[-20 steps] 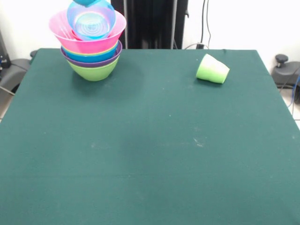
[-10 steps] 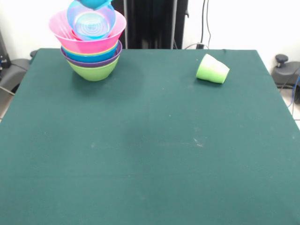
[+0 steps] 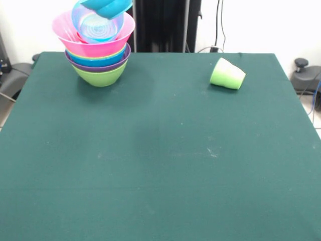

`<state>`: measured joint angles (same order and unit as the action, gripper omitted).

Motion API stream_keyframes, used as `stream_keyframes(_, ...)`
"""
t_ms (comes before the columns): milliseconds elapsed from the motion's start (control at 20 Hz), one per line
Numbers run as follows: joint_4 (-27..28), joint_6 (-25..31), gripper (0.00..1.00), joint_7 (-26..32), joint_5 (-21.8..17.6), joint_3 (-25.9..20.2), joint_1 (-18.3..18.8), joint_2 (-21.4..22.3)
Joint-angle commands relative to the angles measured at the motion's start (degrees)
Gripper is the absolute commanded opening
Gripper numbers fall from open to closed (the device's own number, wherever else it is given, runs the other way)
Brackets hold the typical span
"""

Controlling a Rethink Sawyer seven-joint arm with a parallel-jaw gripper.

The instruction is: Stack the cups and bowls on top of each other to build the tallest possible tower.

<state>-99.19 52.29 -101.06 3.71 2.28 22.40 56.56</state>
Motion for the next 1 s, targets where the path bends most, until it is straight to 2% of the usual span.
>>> stream_keyframes(50, -6.42, -4.1, 0.0, 1.16, -1.09, -4.59, 0.95, -2.45)
stream_keyframes(250, -7.11, -5.55, 0.0, 1.7, -2.17, -4.42, 1.77, -3.09)
stream_keyframes(500, -10.78, -8.81, 0.0, 1.5, -2.65, -4.1, 2.34, -2.36)
stream_keyframes(1000, -15.21, -12.32, 0.0, 1.81, -2.34, -4.86, 4.33, -2.17)
